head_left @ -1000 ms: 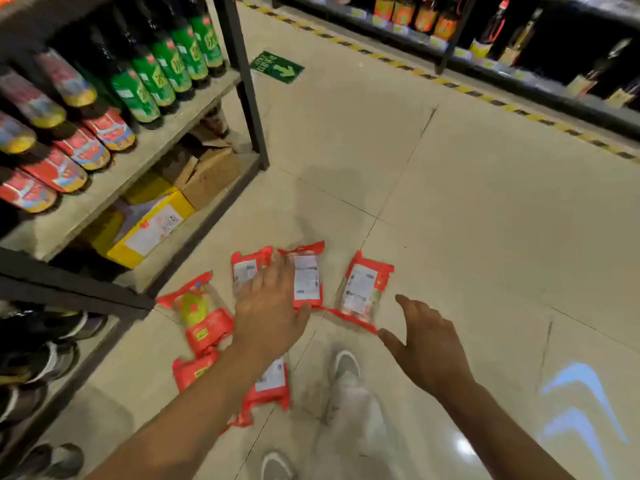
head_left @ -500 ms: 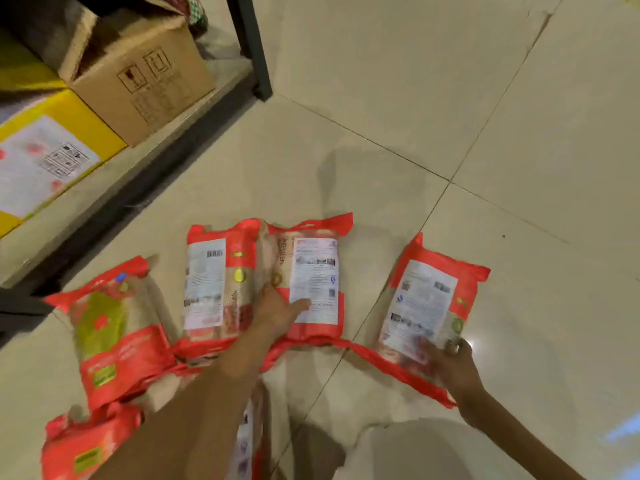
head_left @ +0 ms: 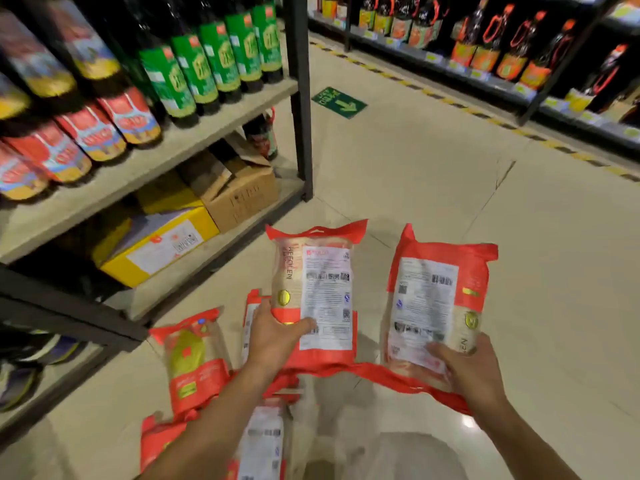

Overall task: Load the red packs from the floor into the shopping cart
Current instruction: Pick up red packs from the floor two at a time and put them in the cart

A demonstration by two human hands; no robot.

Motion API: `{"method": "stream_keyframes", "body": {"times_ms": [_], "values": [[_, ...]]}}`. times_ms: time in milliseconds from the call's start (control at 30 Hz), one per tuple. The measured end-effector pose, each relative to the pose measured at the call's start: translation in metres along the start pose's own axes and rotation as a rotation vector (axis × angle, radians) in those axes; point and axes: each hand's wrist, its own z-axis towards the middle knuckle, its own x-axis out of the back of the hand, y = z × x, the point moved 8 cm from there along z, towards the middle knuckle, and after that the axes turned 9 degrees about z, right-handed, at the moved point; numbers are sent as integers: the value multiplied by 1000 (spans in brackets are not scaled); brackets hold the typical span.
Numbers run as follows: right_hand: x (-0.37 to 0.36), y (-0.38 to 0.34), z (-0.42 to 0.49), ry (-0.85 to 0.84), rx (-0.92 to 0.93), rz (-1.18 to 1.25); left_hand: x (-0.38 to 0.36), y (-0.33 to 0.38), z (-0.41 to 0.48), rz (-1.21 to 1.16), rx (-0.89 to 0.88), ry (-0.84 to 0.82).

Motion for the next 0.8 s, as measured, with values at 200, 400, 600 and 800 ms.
{"method": "stream_keyframes", "body": {"times_ms": [200,400,600,800], "values": [[-54,-269,-218,-140,273,-85,235,215,-182,-105,-158,141],[-95,-416,-450,-353,439,-49,447,301,-374,-188,-221,278],[-153,-420,-593,-659,475,-51,567,246,-541,-278,-179,566],[-217,-339,-701,-1040,382,-105,614,141,-710,-337,-25,864]]}}
